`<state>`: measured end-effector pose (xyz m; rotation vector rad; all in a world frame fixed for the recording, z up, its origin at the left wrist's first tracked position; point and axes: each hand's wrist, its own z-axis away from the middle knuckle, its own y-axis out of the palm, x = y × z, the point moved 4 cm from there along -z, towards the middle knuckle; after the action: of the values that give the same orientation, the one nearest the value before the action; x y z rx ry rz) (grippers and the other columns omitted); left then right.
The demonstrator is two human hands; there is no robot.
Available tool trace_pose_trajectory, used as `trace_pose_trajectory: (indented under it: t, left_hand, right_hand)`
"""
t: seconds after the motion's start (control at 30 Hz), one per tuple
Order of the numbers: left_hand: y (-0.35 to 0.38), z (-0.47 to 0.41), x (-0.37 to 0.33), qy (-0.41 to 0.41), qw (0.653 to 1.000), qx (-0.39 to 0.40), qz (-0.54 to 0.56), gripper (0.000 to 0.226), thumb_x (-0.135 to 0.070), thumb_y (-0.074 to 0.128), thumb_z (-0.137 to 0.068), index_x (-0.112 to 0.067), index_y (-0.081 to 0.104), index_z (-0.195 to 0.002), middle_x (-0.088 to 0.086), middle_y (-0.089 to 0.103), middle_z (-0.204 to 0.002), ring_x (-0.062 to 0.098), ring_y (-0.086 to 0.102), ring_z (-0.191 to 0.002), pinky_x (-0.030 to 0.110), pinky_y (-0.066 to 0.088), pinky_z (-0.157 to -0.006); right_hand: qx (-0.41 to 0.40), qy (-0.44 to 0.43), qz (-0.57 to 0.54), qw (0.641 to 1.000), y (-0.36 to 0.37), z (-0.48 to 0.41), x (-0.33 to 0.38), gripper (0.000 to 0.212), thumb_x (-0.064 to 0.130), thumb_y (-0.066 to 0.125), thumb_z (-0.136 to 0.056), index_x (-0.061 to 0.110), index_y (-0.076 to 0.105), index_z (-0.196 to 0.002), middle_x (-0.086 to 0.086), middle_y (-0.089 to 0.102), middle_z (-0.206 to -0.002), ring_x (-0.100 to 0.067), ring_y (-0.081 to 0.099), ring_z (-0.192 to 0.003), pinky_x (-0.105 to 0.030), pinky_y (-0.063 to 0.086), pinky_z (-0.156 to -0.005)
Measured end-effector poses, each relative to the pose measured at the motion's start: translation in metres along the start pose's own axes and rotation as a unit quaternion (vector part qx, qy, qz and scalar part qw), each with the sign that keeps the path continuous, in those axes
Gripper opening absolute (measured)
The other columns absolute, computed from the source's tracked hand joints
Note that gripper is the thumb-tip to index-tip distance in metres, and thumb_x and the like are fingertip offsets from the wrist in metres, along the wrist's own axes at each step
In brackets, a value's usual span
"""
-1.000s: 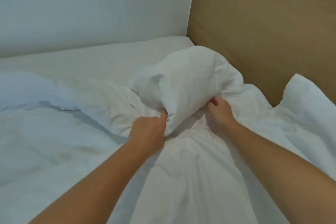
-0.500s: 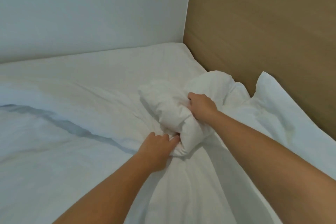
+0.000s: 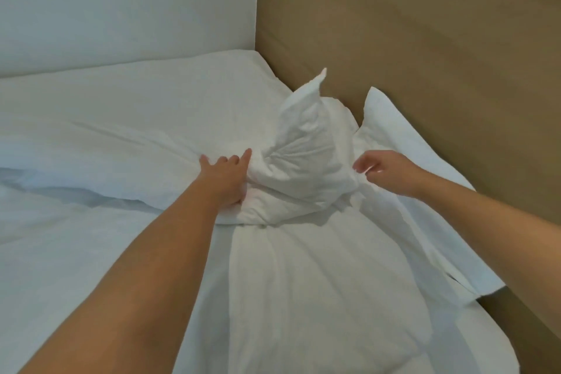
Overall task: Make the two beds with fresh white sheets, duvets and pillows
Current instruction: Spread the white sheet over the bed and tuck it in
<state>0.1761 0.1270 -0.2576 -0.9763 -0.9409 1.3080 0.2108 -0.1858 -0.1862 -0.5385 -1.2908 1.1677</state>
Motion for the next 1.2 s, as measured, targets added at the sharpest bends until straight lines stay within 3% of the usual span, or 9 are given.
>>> trace_pose_trajectory:
  t: [0.07, 0.17, 0.27, 0.37, 0.53, 0.7, 0.83, 1.07, 1.2]
  left_hand:
    - [0.004, -0.001, -0.008, -0.003, 0.999, 0.04, 0.02, 0.087, -0.037, 0.058, -0.088, -0.024, 0.002, -0.154, 0.002, 0.051, -0.136, 0.028, 0.047, -0.126, 0.063, 0.018, -0.109]
    - [-0.015, 0.01, -0.024, 0.034, 0.997, -0.001, -0.071, 0.039, -0.033, 0.046, -0.096, -0.021, 0.045, -0.132, -0.004, 0.061, -0.112, 0.023, 0.054, -0.112, 0.049, 0.019, -0.11]
    - [-0.035, 0.034, -0.043, 0.118, 0.979, -0.106, -0.128, 0.019, -0.02, 0.04, -0.095, -0.019, 0.054, -0.107, -0.006, 0.051, -0.086, 0.023, 0.054, -0.101, 0.036, 0.026, -0.097]
    - [-0.028, 0.055, -0.041, 0.153, 0.972, -0.167, -0.063, 0.026, -0.03, 0.06, -0.085, -0.022, 0.061, -0.11, 0.002, 0.052, -0.1, 0.025, 0.051, -0.098, 0.039, 0.034, -0.087]
    - [-0.01, 0.076, 0.008, 0.119, 0.966, -0.228, -0.028, 0.031, -0.035, 0.085, -0.063, -0.021, 0.07, -0.086, 0.007, 0.058, -0.107, 0.03, 0.056, -0.1, 0.046, 0.046, -0.085]
    - [-0.022, 0.096, 0.005, 0.2, 0.952, -0.218, -0.073, 0.02, -0.02, 0.079, -0.066, -0.017, 0.07, -0.084, 0.006, 0.065, -0.098, 0.027, 0.065, -0.096, 0.047, 0.044, -0.1]
    - [-0.047, 0.118, -0.026, 0.194, 0.964, -0.175, -0.045, 0.016, -0.032, 0.053, -0.092, -0.021, 0.056, -0.103, -0.002, 0.066, -0.095, 0.024, 0.062, -0.084, 0.029, 0.036, -0.063]
    - [-0.069, 0.169, -0.141, 0.272, 0.953, -0.129, -0.011, 0.016, -0.036, 0.049, -0.094, -0.021, 0.047, -0.09, 0.008, 0.064, -0.099, 0.03, 0.059, -0.092, 0.03, 0.033, -0.067]
    - [-0.03, 0.164, -0.175, 0.262, 0.962, -0.069, -0.013, 0.013, -0.031, 0.047, -0.094, -0.019, 0.051, -0.095, 0.008, 0.063, -0.102, 0.03, 0.061, -0.094, 0.031, 0.037, -0.069]
  right_hand:
    - [-0.03, -0.003, -0.081, 0.996, -0.014, -0.002, 0.009, 0.049, 0.005, 0.058, -0.088, 0.025, 0.05, -0.132, 0.002, 0.054, -0.127, -0.019, 0.054, -0.114, -0.034, 0.048, -0.094]
    - [-0.06, -0.118, -0.031, 0.991, -0.029, -0.014, 0.057, 0.087, 0.011, 0.065, -0.079, 0.032, 0.021, -0.152, 0.001, 0.028, -0.156, -0.019, 0.028, -0.143, -0.041, 0.029, -0.116]
    - [-0.004, -0.235, 0.174, 0.956, -0.02, -0.024, 0.121, 0.102, 0.019, 0.067, -0.077, 0.045, 0.003, -0.153, 0.004, -0.003, -0.164, -0.022, 0.001, -0.151, -0.049, 0.013, -0.119]
    - [0.078, -0.314, 0.401, 0.857, 0.011, -0.023, 0.164, 0.095, 0.023, 0.069, -0.083, 0.047, 0.007, -0.151, 0.005, -0.017, -0.163, -0.026, -0.016, -0.149, -0.053, 0.002, -0.118]
    - [0.095, -0.386, 0.495, 0.773, 0.039, -0.016, 0.187, 0.019, 0.029, 0.066, -0.082, 0.03, 0.059, -0.099, 0.008, 0.044, -0.141, -0.019, 0.028, -0.14, -0.048, 0.019, -0.117]
    - [0.039, -0.452, 0.561, 0.692, 0.031, 0.016, 0.168, 0.017, 0.023, 0.06, -0.081, 0.026, 0.071, -0.094, 0.006, 0.059, -0.125, -0.02, 0.037, -0.138, -0.049, 0.0, -0.119]
    - [0.053, -0.382, 0.611, 0.692, -0.001, 0.048, 0.146, 0.015, 0.015, 0.051, -0.075, 0.02, 0.065, -0.08, 0.004, 0.064, -0.088, -0.023, 0.06, -0.097, -0.041, 0.023, -0.114]
    - [0.041, -0.046, 0.601, 0.797, -0.104, 0.095, 0.041, 0.011, 0.029, 0.049, -0.087, 0.026, 0.059, -0.092, 0.005, 0.06, -0.087, -0.02, 0.061, -0.083, -0.029, 0.048, -0.073]
    - [0.124, 0.033, 0.561, 0.817, -0.056, 0.128, -0.01, 0.023, 0.022, 0.051, -0.092, 0.022, 0.062, -0.112, 0.006, 0.059, -0.093, -0.017, 0.059, -0.087, -0.029, 0.05, -0.077]
